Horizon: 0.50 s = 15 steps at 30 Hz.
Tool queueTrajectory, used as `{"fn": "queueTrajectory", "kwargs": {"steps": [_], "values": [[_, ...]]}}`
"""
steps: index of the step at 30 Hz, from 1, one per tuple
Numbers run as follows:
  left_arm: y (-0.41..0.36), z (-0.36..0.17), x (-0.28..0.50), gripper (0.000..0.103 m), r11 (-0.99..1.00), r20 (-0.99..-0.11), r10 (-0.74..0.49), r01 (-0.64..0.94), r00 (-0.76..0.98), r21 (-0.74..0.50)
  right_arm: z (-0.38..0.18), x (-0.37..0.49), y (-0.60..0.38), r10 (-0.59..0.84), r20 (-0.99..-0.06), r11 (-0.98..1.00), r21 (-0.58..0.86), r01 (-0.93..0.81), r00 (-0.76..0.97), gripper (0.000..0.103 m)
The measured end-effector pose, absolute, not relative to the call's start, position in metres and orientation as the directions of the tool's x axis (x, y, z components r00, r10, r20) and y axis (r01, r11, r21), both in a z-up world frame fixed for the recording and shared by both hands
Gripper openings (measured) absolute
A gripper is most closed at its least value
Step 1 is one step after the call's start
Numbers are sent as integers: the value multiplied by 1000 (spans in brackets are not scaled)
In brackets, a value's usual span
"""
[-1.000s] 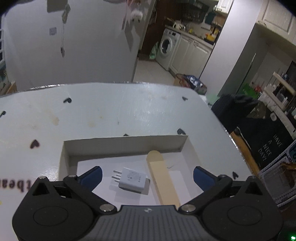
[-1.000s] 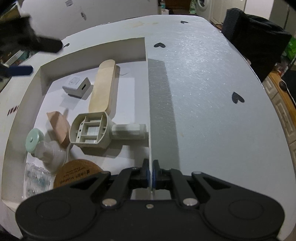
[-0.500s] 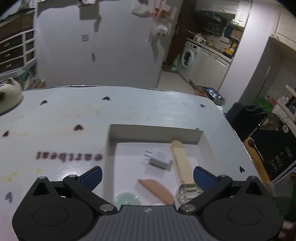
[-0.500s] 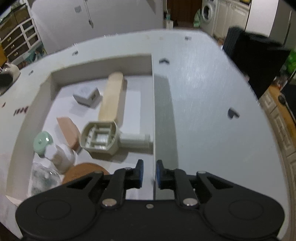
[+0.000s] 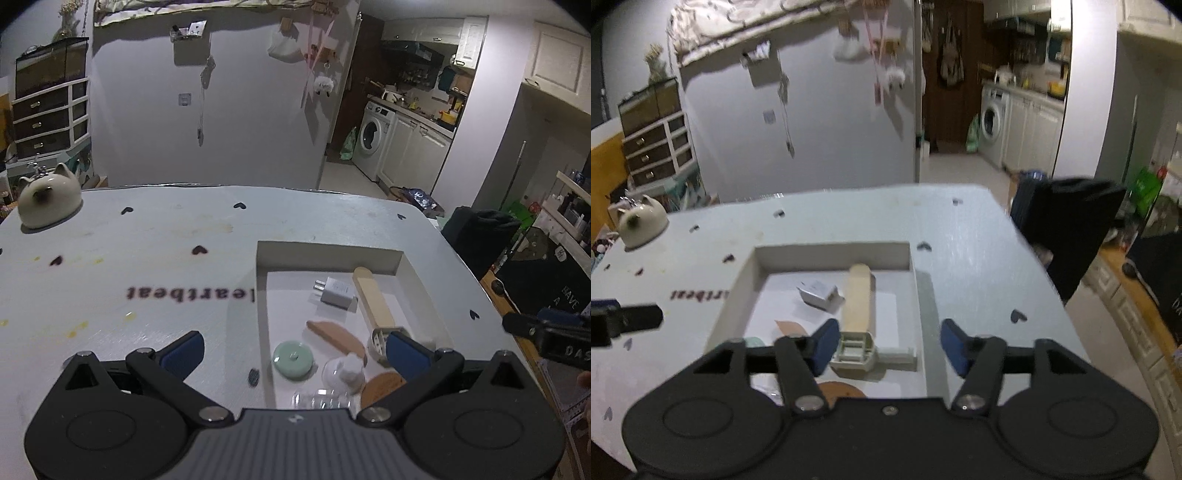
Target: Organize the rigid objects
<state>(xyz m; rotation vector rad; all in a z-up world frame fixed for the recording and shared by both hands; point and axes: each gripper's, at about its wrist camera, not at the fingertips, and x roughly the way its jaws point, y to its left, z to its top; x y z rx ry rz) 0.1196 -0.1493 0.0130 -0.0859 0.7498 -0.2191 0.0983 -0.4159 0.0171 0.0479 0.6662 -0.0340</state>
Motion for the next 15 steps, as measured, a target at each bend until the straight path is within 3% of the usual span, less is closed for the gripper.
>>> {"fn": "queueTrajectory", "kwargs": {"steps": [2,9,15], "values": [[-141,14,107,103,974,-660,-227,169,716,-151,22,83,-406,-30,-596,999,14,48,802,79],[-122,14,67,103,977,-654,-212,169,726,-128,26,37,-384,-57,-563,998,-7,64,825,86],[-117,12,37,103,979,-650,-202,178,732,-104,22,6,-368,-74,-550,997,-35,65,832,98]]}}
